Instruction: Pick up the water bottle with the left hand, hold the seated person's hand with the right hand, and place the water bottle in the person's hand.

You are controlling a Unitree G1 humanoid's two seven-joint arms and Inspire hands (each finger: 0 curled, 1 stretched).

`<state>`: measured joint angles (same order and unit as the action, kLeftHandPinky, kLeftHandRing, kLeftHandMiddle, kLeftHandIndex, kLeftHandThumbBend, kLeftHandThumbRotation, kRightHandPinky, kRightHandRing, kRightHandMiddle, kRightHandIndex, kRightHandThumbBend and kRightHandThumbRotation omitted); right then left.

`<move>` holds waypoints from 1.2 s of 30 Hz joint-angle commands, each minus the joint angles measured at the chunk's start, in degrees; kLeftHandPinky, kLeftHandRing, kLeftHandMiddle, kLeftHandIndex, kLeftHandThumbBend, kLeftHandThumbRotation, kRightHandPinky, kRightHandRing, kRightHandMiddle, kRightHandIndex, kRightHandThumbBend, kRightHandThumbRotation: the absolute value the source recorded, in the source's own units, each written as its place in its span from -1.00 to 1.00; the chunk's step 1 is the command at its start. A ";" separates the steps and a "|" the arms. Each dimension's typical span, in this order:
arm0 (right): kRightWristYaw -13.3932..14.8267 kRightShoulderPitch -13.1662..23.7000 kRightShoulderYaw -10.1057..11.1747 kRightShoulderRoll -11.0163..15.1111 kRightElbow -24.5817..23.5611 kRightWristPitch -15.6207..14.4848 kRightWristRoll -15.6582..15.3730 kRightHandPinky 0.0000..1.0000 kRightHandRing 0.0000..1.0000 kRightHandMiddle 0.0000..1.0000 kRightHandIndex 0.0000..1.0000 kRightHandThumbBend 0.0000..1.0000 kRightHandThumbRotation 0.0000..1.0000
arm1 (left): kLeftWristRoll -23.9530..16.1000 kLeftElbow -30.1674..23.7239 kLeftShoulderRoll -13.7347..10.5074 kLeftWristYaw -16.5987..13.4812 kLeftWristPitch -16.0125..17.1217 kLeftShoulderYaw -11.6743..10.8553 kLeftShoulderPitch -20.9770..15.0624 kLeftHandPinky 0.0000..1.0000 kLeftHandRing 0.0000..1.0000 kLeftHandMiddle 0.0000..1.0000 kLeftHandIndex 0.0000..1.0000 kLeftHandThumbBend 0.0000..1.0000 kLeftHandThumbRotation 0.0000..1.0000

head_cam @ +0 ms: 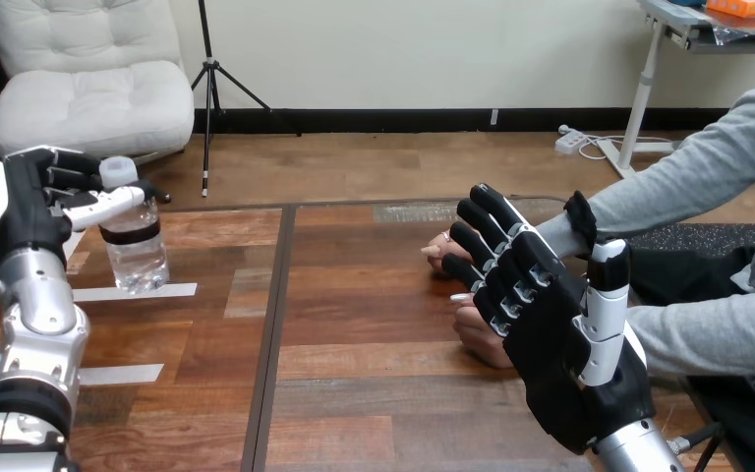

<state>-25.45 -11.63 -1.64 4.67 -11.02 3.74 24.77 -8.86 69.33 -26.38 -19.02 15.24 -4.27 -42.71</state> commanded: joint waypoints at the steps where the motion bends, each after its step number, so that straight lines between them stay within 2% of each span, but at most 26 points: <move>1: -0.17 2.28 0.55 -0.28 -1.64 0.42 0.65 0.93 0.98 0.95 0.90 0.82 1.00 | -0.13 -5.09 -2.02 -0.10 2.37 -0.39 -2.49 -0.26 -0.17 -0.08 -0.06 0.48 -1.00; 18: -0.15 2.43 0.70 0.06 -1.43 0.50 0.19 0.94 0.98 0.95 0.90 0.82 1.00 | 1.05 -8.70 -1.18 1.21 2.00 -1.79 -1.38 -0.29 -0.18 -0.08 -0.06 0.49 -1.00; 24: -0.10 2.81 0.74 0.78 -1.46 0.40 -0.72 0.94 0.98 0.95 0.90 0.83 1.00 | 0.94 -10.57 -0.94 1.47 0.56 -1.92 -0.92 -0.30 -0.19 -0.07 -0.06 0.49 -1.00; 30: -0.62 4.10 1.24 2.37 -0.71 1.18 -2.76 0.93 0.97 0.95 0.89 0.83 1.00 | 0.69 -12.25 -0.83 1.74 0.05 -1.80 -0.25 -0.30 -0.19 -0.07 -0.06 0.49 -1.00; 36: -1.31 6.15 2.23 4.25 0.95 3.28 -5.48 0.93 0.96 0.94 0.88 0.80 1.00 | 0.56 -13.53 -0.83 2.26 -0.34 -1.72 0.36 -0.30 -0.19 -0.07 -0.06 0.48 -1.00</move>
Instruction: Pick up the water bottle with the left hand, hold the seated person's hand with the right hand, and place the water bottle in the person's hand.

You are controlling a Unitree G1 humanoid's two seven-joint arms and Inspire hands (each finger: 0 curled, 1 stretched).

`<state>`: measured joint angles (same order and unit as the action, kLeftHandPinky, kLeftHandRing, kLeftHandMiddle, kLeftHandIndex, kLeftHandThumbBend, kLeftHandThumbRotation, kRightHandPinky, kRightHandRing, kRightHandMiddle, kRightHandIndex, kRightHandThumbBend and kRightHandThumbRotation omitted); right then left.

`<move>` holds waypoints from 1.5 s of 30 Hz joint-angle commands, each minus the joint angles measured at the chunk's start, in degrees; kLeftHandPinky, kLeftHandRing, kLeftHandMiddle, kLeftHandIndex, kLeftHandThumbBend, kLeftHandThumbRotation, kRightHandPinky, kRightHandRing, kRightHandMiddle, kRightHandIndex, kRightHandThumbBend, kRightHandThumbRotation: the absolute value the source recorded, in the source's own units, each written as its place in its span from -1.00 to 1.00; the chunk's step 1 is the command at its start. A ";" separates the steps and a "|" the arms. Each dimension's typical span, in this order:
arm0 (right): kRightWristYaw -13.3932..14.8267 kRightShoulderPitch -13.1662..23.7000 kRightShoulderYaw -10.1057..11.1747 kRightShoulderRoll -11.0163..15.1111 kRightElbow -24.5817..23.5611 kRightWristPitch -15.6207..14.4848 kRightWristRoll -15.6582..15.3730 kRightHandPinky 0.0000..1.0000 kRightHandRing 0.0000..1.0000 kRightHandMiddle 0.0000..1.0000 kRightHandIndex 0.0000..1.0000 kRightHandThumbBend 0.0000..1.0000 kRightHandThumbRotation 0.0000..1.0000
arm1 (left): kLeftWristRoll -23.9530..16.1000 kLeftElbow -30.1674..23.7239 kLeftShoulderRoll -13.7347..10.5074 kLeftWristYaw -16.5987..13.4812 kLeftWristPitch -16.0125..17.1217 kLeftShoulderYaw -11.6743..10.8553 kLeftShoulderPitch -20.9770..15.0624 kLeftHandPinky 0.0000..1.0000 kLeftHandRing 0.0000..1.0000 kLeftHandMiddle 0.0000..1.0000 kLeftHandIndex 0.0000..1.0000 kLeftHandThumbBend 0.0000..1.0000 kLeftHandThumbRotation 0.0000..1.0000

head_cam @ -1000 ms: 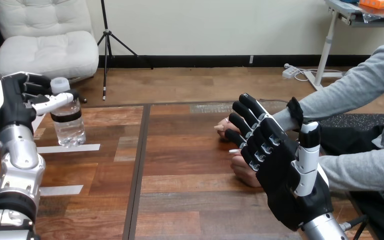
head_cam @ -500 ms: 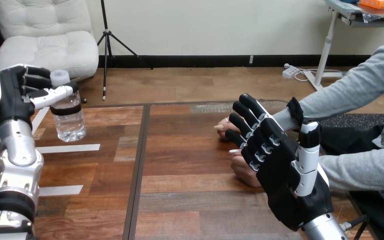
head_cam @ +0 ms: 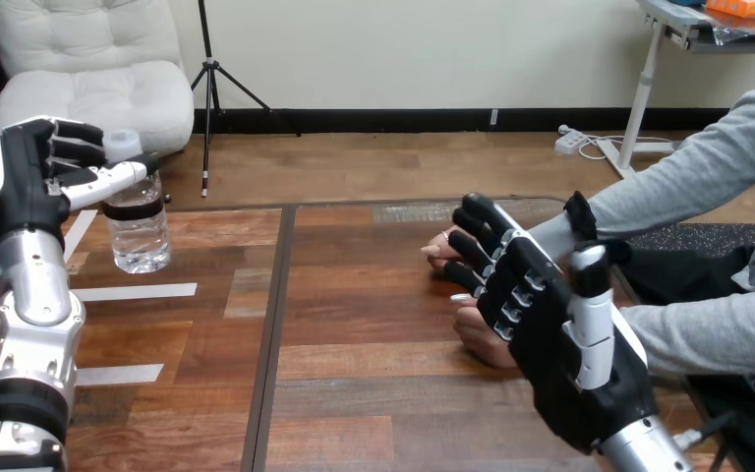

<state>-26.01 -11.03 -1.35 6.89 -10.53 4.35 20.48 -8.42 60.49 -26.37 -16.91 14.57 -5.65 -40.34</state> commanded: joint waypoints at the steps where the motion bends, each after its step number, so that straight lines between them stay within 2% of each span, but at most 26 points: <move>1: -0.99 6.28 2.22 2.64 1.29 3.64 -2.00 0.93 0.96 0.94 0.88 0.80 1.00 | 0.17 -5.04 -0.79 0.23 0.33 -0.39 -1.83 -0.30 -0.19 -0.07 -0.06 0.48 -1.00; 9: -1.49 10.38 3.72 5.24 6.37 8.84 -5.93 0.90 0.92 0.90 0.84 0.82 1.00 | 0.34 -6.26 -0.51 0.63 0.60 -0.54 -1.10 -0.30 -0.19 -0.07 -0.06 0.49 -1.00; 18: 0.05 14.85 4.99 8.36 12.49 15.54 -11.95 0.80 0.86 0.86 0.82 0.88 1.00 | 0.19 -7.33 -0.43 1.19 0.76 -0.36 -0.34 -0.29 -0.18 -0.07 -0.06 0.51 -1.00; 22: 1.58 16.92 5.61 9.83 15.34 18.44 -15.16 0.76 0.83 0.84 0.81 0.92 1.00 | 0.16 -7.99 -0.32 1.54 1.04 -0.32 0.14 -0.27 -0.17 -0.07 -0.06 0.52 -1.00; 26: 1.88 18.67 6.02 11.00 17.97 20.50 -16.02 0.74 0.83 0.84 0.80 0.96 1.00 | 0.10 -8.73 -0.19 1.77 0.93 -0.27 0.58 -0.26 -0.16 -0.07 -0.07 0.52 -1.00; 30: 2.25 20.35 6.20 12.33 20.52 22.92 -17.35 0.73 0.84 0.84 0.79 0.99 1.00 | -0.38 -9.32 -0.28 1.84 1.78 0.05 1.12 -0.26 -0.16 -0.07 -0.07 0.52 -1.00; 33: 2.16 22.03 6.12 14.09 23.38 25.96 -19.18 0.72 0.84 0.84 0.80 0.98 1.00 | 0.73 -9.99 0.21 2.68 0.92 -0.66 1.32 -0.26 -0.16 -0.08 -0.08 0.52 -1.00; 37: 2.56 24.59 6.26 16.07 28.29 30.04 -21.39 0.69 0.81 0.83 0.81 0.94 1.00 | 0.74 -10.51 0.30 3.02 1.83 -0.63 1.88 -0.27 -0.18 -0.09 -0.09 0.51 -1.00; 45: 4.44 28.77 5.79 19.45 36.01 33.99 -26.26 0.63 0.74 0.79 0.79 1.00 1.00 | 0.91 -12.65 0.73 3.24 -0.22 -0.80 2.77 -0.32 -0.21 -0.10 -0.10 0.52 -1.00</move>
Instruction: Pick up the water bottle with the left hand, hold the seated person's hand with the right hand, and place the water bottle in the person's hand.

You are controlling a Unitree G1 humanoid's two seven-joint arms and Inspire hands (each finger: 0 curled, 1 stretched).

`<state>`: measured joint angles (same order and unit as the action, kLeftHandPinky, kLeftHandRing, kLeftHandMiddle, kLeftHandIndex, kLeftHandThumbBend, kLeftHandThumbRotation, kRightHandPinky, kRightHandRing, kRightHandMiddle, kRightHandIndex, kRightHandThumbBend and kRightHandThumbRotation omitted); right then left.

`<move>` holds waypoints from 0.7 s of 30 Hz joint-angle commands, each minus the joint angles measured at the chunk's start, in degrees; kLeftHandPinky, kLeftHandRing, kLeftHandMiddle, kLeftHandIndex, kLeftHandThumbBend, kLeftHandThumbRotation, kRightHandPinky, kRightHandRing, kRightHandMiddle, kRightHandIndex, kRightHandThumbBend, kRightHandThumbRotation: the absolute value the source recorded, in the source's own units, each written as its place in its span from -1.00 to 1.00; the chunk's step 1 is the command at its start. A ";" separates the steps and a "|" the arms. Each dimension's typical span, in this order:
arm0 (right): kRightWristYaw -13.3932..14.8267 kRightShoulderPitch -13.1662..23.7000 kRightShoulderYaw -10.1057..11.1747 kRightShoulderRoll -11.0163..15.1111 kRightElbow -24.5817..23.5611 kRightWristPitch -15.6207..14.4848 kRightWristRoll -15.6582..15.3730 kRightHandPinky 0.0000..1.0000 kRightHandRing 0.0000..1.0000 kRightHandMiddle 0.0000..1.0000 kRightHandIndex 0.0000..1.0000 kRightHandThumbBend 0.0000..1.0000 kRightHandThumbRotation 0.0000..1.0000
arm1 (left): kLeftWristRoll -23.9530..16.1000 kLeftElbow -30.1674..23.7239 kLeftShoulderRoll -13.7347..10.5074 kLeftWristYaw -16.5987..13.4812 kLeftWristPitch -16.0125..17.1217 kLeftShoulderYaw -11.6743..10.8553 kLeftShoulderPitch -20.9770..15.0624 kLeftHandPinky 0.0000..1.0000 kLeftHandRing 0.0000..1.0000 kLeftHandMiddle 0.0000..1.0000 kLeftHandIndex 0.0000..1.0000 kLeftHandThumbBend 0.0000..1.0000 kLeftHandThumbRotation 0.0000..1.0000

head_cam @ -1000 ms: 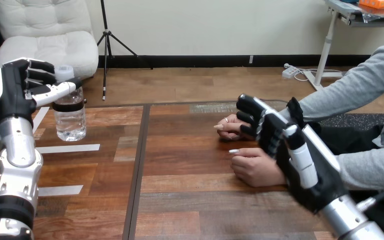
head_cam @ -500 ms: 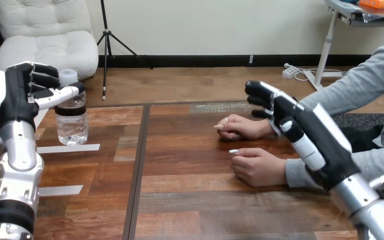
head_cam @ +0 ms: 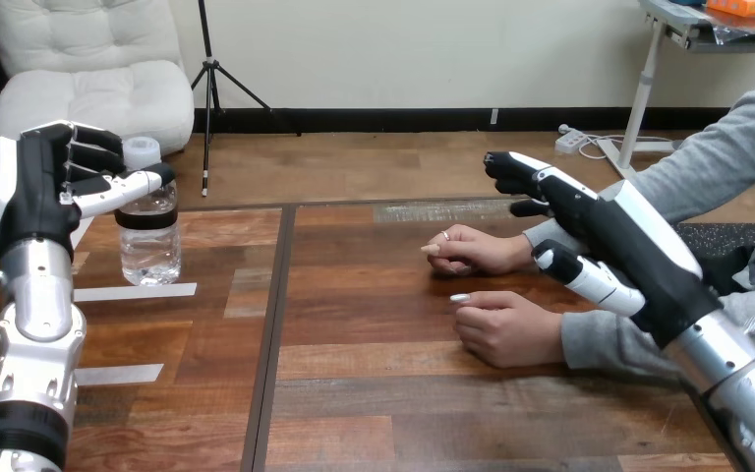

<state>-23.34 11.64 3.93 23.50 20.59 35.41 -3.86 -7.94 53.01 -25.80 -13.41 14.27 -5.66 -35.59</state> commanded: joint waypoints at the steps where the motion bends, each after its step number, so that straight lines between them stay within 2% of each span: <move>1: 1.92 6.88 0.29 3.55 6.12 3.71 -2.80 0.62 0.73 0.79 0.79 1.00 1.00 | -0.01 -5.36 0.05 -0.55 0.18 -0.50 -1.80 -0.33 -0.21 -0.10 -0.10 0.52 -1.00; 6: 2.86 9.39 -0.50 5.71 10.26 6.57 -5.92 0.58 0.71 0.77 0.78 1.00 1.00 | -1.34 -5.84 -0.37 -1.15 1.22 0.27 -1.17 -0.36 -0.23 -0.11 -0.09 0.53 -1.00; 8: 3.20 10.28 -0.85 6.53 11.36 6.63 -7.17 0.56 0.70 0.76 0.78 1.00 1.00 | -0.84 -6.12 -0.10 -0.88 0.88 -0.19 -1.08 -0.36 -0.24 -0.12 -0.09 0.53 -1.00; 12: 3.16 11.94 -1.38 7.45 14.18 7.88 -7.91 0.51 0.68 0.75 0.77 1.00 0.98 | 1.40 -6.74 0.81 0.09 -0.37 -1.64 -1.08 -0.38 -0.25 -0.12 -0.09 0.53 -1.00; 21: 3.00 15.77 -3.16 9.57 20.66 9.27 -10.21 0.46 0.68 0.76 0.77 1.00 0.85 | 1.46 -7.13 0.71 -0.23 -1.17 -1.42 -0.89 -0.38 -0.24 -0.11 -0.09 0.52 -1.00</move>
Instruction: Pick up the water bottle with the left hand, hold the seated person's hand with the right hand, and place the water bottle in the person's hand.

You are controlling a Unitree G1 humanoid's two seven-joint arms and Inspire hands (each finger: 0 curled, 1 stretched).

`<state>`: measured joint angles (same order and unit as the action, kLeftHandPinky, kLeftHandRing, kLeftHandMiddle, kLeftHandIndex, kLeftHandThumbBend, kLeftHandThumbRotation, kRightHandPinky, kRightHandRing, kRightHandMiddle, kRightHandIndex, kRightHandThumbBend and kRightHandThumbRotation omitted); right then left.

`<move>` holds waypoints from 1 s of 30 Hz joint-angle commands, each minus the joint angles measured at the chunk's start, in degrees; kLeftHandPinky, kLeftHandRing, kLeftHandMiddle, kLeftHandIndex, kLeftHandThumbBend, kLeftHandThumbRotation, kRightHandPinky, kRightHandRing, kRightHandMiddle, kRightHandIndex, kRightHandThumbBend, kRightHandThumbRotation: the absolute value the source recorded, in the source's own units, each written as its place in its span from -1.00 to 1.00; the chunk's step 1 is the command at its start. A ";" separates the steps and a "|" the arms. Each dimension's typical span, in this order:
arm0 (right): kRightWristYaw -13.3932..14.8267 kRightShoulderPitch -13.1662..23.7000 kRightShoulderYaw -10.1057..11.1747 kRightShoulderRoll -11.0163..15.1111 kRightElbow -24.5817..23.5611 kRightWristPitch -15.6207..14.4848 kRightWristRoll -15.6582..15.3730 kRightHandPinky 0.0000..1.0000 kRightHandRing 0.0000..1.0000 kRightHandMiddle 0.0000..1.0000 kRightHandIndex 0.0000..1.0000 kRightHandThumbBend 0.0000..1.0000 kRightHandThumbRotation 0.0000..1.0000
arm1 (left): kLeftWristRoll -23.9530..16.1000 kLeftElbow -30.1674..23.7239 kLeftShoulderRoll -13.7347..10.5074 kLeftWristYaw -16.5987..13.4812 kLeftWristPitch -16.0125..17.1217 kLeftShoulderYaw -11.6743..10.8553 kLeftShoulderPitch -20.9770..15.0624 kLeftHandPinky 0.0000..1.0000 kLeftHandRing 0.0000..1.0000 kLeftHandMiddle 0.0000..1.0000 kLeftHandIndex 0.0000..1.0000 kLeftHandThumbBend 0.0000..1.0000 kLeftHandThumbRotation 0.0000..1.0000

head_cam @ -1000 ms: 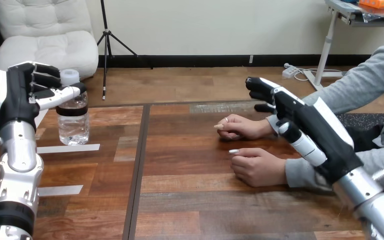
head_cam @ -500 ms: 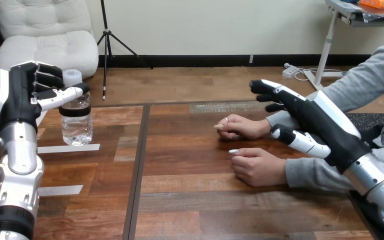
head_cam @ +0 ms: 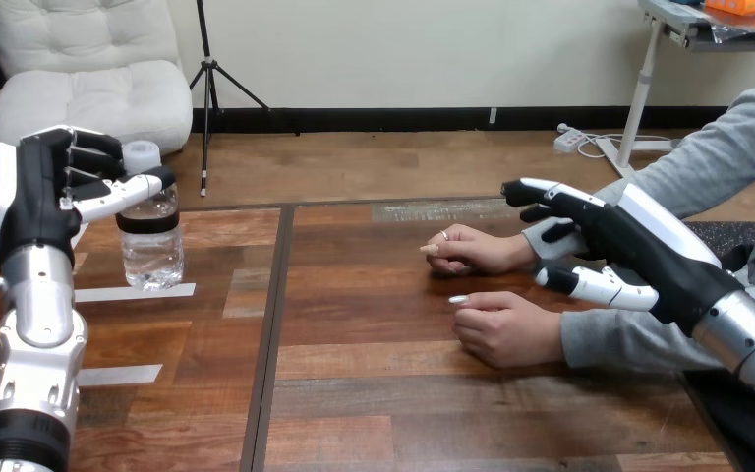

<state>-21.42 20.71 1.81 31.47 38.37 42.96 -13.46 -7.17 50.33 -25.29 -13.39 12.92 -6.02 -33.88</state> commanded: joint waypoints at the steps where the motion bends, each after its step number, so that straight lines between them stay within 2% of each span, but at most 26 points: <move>1: 1.33 7.22 -1.33 1.90 3.73 1.75 -1.30 0.46 0.68 0.76 0.77 1.00 0.84 | 0.64 -4.52 0.18 -0.27 0.13 -1.03 -2.58 -0.38 -0.24 -0.11 -0.09 0.52 -1.00; 6: 3.10 8.90 -2.49 2.93 6.50 2.51 -4.16 0.44 0.67 0.76 0.76 1.00 0.80 | 0.04 -4.70 -0.09 -0.30 0.36 -0.66 -2.42 -0.37 -0.24 -0.11 -0.09 0.52 -1.00; 15: 4.14 11.71 -4.41 4.25 10.44 1.72 -7.24 0.41 0.67 0.74 0.74 1.00 0.70 | 0.14 -5.16 0.03 -0.12 0.25 -0.87 -2.27 -0.38 -0.25 -0.11 -0.10 0.51 -1.00; 30: 5.61 14.06 -7.55 5.85 12.17 -1.13 -11.58 0.41 0.67 0.72 0.72 1.00 0.58 | -0.04 -4.86 -0.06 -0.06 0.62 -0.88 -2.36 -0.38 -0.25 -0.11 -0.10 0.52 -1.00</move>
<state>-17.46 28.73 -4.73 35.52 50.23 42.82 -23.98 -7.28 49.43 -24.45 -13.38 12.79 -6.14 -33.35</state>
